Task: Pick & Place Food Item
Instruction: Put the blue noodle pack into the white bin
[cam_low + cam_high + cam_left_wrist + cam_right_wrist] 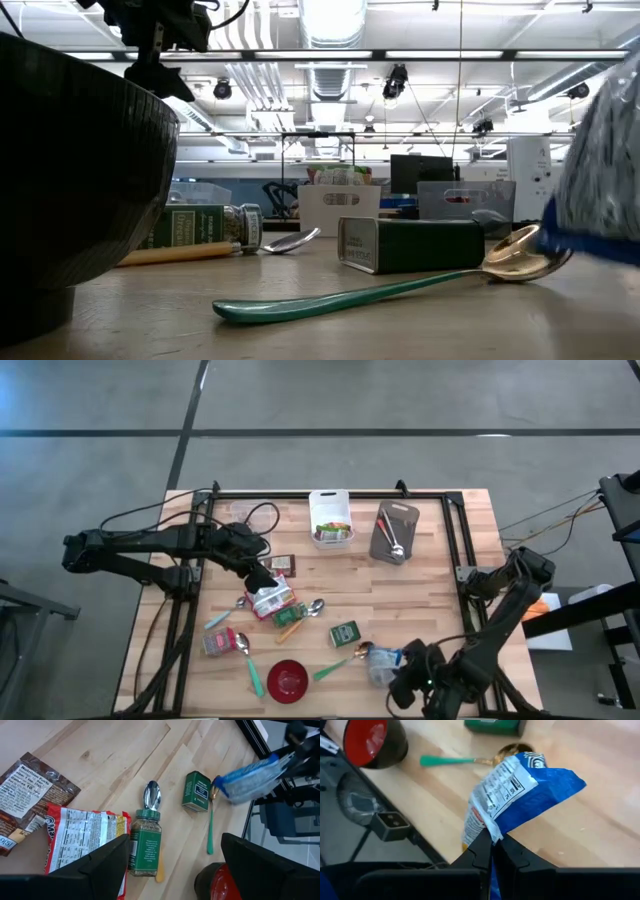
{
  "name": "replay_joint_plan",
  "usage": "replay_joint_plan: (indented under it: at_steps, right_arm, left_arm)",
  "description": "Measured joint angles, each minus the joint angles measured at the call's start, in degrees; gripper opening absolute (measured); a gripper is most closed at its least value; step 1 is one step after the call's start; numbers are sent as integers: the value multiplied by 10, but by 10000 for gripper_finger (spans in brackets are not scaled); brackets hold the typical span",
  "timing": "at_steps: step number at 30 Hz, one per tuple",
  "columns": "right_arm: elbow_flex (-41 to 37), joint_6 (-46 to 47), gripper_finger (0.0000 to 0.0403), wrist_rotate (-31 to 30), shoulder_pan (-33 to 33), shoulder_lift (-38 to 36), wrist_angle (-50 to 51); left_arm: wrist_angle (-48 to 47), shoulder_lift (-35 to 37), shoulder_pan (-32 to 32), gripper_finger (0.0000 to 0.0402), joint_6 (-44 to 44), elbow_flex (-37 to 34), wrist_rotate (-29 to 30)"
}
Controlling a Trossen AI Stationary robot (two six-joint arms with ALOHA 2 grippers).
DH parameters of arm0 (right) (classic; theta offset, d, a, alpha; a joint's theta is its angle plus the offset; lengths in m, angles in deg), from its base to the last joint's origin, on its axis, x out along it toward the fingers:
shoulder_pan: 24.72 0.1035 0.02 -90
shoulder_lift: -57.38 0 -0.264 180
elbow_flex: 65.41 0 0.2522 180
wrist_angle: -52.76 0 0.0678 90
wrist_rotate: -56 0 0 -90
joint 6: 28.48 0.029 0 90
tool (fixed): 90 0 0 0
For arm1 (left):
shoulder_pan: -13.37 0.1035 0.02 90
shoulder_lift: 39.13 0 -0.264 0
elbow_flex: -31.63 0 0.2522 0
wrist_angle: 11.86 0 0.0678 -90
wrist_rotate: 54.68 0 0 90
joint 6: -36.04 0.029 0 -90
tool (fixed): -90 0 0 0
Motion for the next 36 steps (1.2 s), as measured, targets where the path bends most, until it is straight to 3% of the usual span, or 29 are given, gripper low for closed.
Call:
replay_joint_plan:
  at_steps: [11,20,26,31,36]
  right_arm:
    - [120,4,7,-14,-36,-5,247]
    - [138,-100,7,-66,-110,-91,286]
    - [138,-259,7,-77,-204,-165,285]
    - [137,-442,7,-73,-310,-215,233]
    - [137,-636,7,-14,-429,-247,150]
  left_arm:
    - [0,0,0,319,3,0,0]
    - [0,0,0,319,7,0,0]
    - [13,0,0,319,24,0,3]
    - [30,0,0,319,20,0,5]
    - [31,0,1,319,2,0,5]
